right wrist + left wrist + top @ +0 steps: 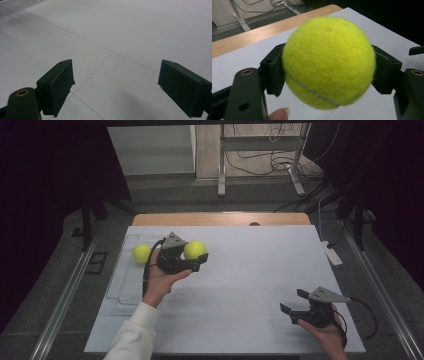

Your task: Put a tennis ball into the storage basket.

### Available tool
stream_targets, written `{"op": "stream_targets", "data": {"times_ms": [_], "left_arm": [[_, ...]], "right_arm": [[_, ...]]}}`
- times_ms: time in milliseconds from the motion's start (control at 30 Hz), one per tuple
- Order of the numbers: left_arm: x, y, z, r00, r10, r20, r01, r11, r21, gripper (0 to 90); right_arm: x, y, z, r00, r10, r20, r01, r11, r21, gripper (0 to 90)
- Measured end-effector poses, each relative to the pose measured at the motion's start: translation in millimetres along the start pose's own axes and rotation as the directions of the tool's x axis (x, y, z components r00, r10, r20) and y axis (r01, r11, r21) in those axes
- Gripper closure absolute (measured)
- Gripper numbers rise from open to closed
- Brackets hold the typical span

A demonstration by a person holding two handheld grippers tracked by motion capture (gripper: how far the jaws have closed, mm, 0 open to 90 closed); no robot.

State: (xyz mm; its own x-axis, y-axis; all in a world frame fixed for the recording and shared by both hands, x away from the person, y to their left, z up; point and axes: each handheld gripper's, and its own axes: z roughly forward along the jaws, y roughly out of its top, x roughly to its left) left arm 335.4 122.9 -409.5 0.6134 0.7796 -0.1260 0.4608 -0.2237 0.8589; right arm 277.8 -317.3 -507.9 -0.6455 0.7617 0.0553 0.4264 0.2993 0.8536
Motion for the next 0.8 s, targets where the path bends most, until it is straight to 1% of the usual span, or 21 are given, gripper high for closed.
{"op": "stream_targets", "data": {"times_ms": [267, 800], "left_arm": [[8.2, -2.4, -7.3, 0.9997, -0.011, -0.023, 0.011, 0.9999, -0.001, 26.9], [20.3, -6.8, -19.2, 0.9977, -0.034, -0.059, 0.034, 0.9994, -0.009, 26.9]], "right_arm": [[0.0, 0.1, 0.2, 1.0, 0.0, 0.001, 0.0, 1.0, 0.0, 13.2], [0.0, 0.0, 0.2, 1.0, 0.002, 0.001, -0.002, 1.0, -0.002, 13.2]]}}
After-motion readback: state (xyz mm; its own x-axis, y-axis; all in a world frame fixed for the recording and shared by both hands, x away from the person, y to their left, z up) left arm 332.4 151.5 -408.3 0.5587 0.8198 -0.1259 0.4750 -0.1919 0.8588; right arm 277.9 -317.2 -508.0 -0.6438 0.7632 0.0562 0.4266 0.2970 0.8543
